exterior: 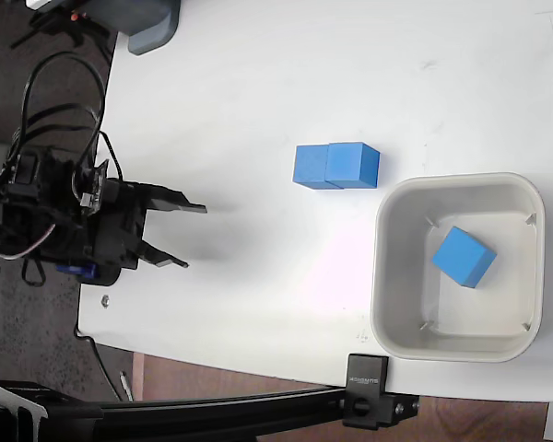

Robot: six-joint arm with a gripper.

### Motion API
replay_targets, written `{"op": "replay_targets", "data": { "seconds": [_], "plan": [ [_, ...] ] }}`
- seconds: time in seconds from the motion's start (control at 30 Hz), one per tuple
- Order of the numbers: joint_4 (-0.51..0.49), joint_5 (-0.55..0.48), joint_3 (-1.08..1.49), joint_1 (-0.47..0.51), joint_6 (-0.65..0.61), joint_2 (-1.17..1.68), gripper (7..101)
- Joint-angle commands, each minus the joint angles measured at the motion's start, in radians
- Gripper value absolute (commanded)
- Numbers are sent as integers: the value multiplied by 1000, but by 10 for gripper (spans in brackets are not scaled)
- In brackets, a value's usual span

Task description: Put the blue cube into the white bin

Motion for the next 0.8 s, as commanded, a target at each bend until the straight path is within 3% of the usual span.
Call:
{"op": "replay_targets", "data": {
  "seconds": [0.03,0.67,0.8],
  "plan": [
    [-9,-23,-26,32,0,23,1003],
    [-3,-8,-55,32,8,23,1003],
    [-25,-61,-121,95,-31,-6,1003]
  ]
}}
